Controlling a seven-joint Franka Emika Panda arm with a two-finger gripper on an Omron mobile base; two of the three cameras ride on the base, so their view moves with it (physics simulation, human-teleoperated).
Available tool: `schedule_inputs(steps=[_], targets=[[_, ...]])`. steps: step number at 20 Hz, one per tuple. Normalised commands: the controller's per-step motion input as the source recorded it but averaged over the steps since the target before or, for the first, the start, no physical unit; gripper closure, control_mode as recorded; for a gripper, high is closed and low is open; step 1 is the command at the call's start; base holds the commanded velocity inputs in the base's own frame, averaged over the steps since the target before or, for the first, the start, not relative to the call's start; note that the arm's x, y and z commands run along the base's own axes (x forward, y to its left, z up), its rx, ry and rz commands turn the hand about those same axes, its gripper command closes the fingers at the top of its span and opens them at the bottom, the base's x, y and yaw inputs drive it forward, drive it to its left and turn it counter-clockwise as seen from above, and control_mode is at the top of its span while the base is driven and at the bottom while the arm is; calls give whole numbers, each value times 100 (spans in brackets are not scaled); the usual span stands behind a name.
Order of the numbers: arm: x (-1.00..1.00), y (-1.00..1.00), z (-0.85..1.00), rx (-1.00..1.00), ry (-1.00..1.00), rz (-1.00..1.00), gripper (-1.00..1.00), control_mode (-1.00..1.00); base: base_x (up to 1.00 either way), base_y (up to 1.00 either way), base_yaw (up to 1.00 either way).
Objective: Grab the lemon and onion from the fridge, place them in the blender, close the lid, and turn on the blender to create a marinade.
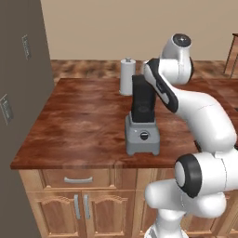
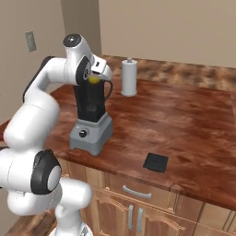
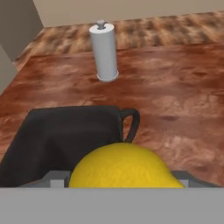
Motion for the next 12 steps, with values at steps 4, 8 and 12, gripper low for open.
schedule_inputs(steps=[4, 8, 12], targets=[[72, 42, -9, 0, 2, 0, 100, -100, 0, 0, 0], [48, 43, -20, 0, 0, 0, 100, -100, 0, 0, 0], [29, 0, -38, 0, 2, 0, 100, -100, 0, 0, 0]])
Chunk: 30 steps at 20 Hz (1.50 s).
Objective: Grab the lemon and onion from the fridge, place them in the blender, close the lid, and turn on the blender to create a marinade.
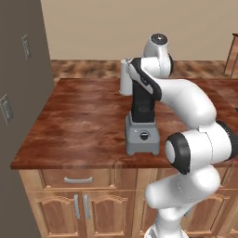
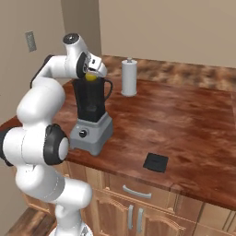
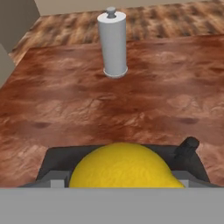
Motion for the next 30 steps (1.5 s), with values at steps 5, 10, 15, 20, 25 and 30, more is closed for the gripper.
schedule_inputs(steps=[5, 10, 15, 20, 25, 30], targets=[[34, -8, -46, 0, 1, 0, 100, -100, 0, 0, 0], [32, -19, -43, 0, 0, 0, 100, -100, 0, 0, 0], [-2, -16, -44, 0, 0, 0, 100, -100, 0, 0, 0], [-38, -4, -20, 0, 0, 0, 100, -100, 0, 0, 0], [0, 0, -1, 0, 0, 0, -100, -100, 0, 0, 0], [0, 0, 6, 0, 0, 0, -100, -100, 0, 0, 0]])
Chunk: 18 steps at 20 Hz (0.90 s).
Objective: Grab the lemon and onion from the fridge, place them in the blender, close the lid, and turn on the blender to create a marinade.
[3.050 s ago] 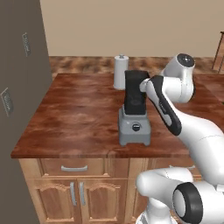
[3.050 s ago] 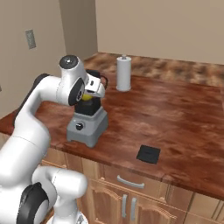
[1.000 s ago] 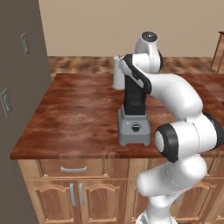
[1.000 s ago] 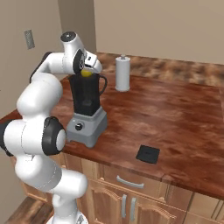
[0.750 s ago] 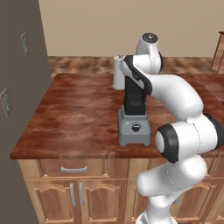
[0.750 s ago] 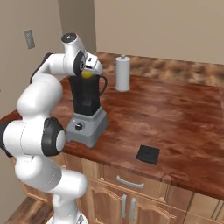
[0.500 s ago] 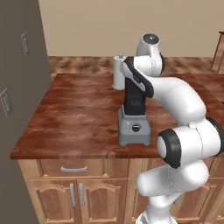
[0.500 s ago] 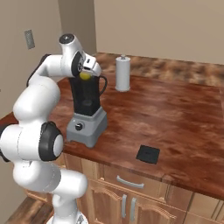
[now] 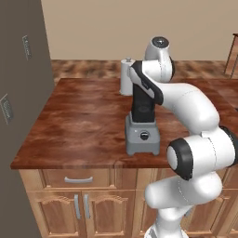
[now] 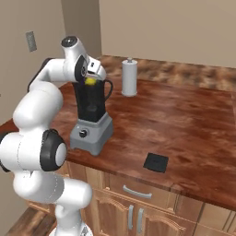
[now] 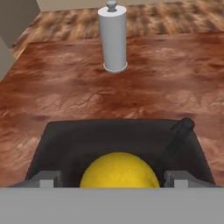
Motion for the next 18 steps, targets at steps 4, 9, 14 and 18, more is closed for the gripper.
schedule_inputs(steps=[4, 9, 14, 18], targets=[[-21, 0, 26, 0, 0, 0, -100, -100, 0, 0, 0], [-56, -15, 32, 0, -2, 0, -100, -100, 0, 0, 0], [-97, -31, 0, 0, -5, 0, -100, -100, 0, 0, 0], [-100, -22, -31, 0, 1, 0, -100, -100, 0, 0, 0]])
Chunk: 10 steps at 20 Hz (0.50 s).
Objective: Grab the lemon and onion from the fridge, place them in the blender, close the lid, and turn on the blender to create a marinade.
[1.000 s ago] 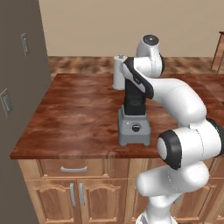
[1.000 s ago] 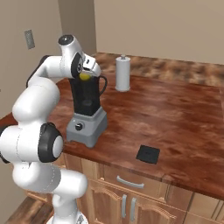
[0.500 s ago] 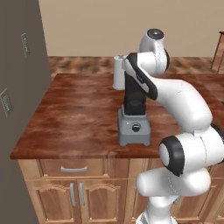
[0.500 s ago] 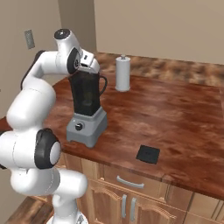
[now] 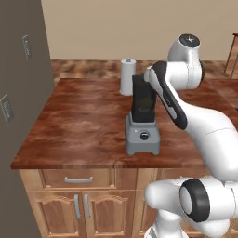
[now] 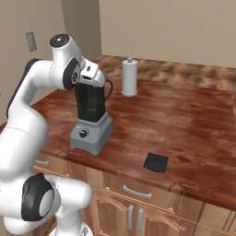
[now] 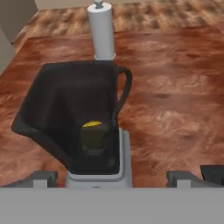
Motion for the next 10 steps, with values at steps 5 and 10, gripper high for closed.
schedule_inputs(steps=[5, 10], targets=[[-81, 0, -57, -2, 2, 1, -100, -100, 0, 0, 0], [-50, 0, -57, 0, 0, 2, -100, -100, 0, 0, 0]])
